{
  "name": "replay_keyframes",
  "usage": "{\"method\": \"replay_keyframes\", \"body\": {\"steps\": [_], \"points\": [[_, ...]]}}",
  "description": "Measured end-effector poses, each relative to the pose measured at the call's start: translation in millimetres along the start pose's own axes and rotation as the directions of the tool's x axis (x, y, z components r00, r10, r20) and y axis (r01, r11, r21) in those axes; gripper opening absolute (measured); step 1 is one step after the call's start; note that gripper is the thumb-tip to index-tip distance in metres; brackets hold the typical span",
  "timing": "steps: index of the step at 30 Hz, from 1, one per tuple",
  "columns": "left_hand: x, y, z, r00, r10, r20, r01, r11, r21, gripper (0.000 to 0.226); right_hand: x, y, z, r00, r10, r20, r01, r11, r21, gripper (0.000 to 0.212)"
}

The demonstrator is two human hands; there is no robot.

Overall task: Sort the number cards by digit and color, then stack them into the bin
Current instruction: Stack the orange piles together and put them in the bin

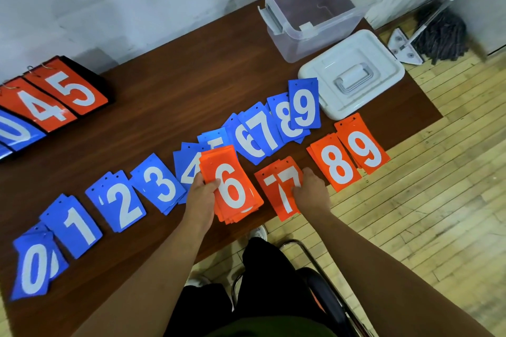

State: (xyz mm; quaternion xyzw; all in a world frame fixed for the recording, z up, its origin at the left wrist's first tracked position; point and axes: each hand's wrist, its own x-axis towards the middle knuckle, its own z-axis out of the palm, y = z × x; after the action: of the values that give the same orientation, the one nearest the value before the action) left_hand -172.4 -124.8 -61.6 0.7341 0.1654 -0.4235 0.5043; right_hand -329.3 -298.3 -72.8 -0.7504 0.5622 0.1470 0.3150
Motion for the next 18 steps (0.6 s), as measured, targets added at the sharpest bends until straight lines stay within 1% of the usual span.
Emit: {"method": "replay_keyframes", "body": {"steps": [2, 4, 5, 6, 8, 9, 10, 12, 13, 15, 16, 18], "points": [[0, 0, 1, 1.000, -0.001, 0.002, 0.001, 1.000, 0.000, 0.040, 1, -2, 2, 1.000, -0.005, 0.001, 0.005, 0.998, 0.057, 0.024], [0, -1, 0, 1.000, -0.005, 0.004, 0.005, 1.000, -0.008, 0.038, -1, -6, 6, 1.000, -0.024, 0.008, 0.024, 0.998, 0.058, 0.024], [0, -1, 0, 1.000, -0.009, 0.003, 0.009, 1.000, -0.013, 0.038, -4, -10, 10, 1.000, -0.027, 0.011, 0.026, 0.999, 0.026, 0.032], [1, -2, 0, 1.000, -0.015, 0.001, 0.015, 1.000, -0.021, 0.038, -8, -13, 15, 1.000, -0.018, 0.015, 0.019, 0.999, -0.028, 0.044], [2, -4, 0, 1.000, -0.024, -0.005, 0.024, 0.999, -0.041, 0.038, -16, -22, 27, 1.000, -0.020, 0.016, 0.023, 0.982, -0.190, 0.066], [3, -4, -1, 1.000, -0.024, -0.010, 0.023, 0.999, -0.048, 0.038, -20, -26, 32, 0.999, -0.035, 0.010, 0.036, 0.967, -0.252, 0.072], [3, -4, -1, 1.000, -0.021, -0.017, 0.020, 0.999, -0.049, 0.040, -21, -28, 35, 1.000, -0.024, 0.001, 0.024, 0.964, -0.266, 0.074], [5, -6, -2, 1.000, -0.011, -0.026, 0.010, 0.999, -0.044, 0.042, -19, -30, 35, 0.998, 0.055, 0.000, -0.054, 0.975, -0.213, 0.073], [6, -7, -3, 1.000, -0.009, -0.028, 0.008, 0.999, -0.046, 0.043, -18, -30, 33, 0.997, 0.071, 0.005, -0.068, 0.979, -0.193, 0.069], [7, -7, -5, 0.999, -0.003, -0.032, 0.001, 0.998, -0.057, 0.042, -11, -26, 29, 0.999, 0.033, 0.033, -0.027, 0.988, -0.151, 0.054], [8, -6, -5, 0.999, 0.002, -0.033, -0.004, 0.998, -0.057, 0.042, -7, -24, 25, 0.999, 0.000, 0.046, 0.004, 0.997, -0.080, 0.045], [8, -2, -4, 0.999, 0.012, -0.037, -0.014, 0.999, -0.049, 0.040, 0, -20, 10, 0.994, -0.033, 0.099, 0.015, 0.985, 0.172, 0.033]]}}
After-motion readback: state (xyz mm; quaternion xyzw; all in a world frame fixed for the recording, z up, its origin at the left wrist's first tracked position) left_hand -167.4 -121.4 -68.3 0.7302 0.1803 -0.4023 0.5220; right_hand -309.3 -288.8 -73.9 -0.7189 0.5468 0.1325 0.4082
